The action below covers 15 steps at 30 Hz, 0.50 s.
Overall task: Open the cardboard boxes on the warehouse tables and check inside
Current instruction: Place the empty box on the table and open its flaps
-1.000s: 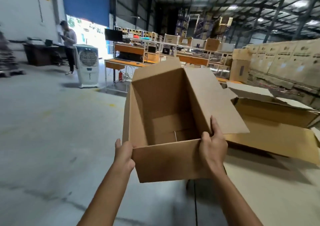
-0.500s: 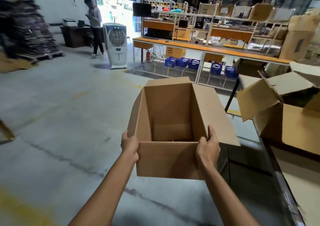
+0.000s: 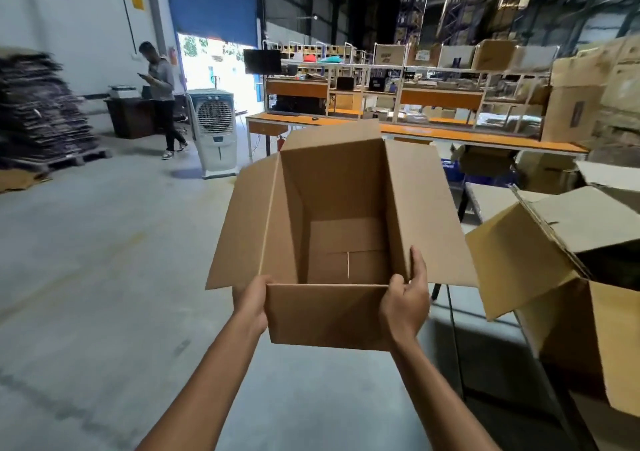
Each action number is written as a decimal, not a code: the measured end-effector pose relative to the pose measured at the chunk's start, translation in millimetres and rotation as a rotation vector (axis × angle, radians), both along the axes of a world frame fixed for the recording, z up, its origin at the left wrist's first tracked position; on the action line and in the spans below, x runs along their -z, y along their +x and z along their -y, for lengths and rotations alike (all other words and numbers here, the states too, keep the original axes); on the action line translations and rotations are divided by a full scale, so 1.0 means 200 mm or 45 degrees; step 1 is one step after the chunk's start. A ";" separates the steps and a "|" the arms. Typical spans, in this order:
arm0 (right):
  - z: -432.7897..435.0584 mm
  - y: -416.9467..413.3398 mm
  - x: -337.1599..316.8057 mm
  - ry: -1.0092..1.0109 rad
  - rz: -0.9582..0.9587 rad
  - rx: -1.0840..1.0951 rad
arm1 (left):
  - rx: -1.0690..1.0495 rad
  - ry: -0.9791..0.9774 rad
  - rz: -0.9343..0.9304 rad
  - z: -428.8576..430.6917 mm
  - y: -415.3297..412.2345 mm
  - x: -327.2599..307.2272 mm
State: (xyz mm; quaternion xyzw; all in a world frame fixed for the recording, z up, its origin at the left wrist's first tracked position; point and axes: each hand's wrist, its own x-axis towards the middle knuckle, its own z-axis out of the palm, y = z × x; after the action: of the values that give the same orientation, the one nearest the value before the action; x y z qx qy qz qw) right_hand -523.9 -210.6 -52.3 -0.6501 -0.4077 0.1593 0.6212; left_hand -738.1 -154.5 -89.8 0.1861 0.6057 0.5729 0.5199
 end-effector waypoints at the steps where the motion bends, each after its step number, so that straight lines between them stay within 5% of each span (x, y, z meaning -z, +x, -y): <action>1: -0.09 0.06 -0.04 0.044 -0.022 0.006 | -0.051 0.048 -0.023 -0.11 0.06 -0.05; 15: -0.94 0.62 -0.68 0.527 -0.035 0.231 | -0.106 0.561 0.077 -1.18 0.77 -0.75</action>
State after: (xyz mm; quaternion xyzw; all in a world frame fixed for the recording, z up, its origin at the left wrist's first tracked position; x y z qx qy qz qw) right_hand -400.1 -22.8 83.0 -0.5405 -0.3630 0.0247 0.7586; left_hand -583.9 81.9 60.8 0.2527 0.4574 0.7176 0.4604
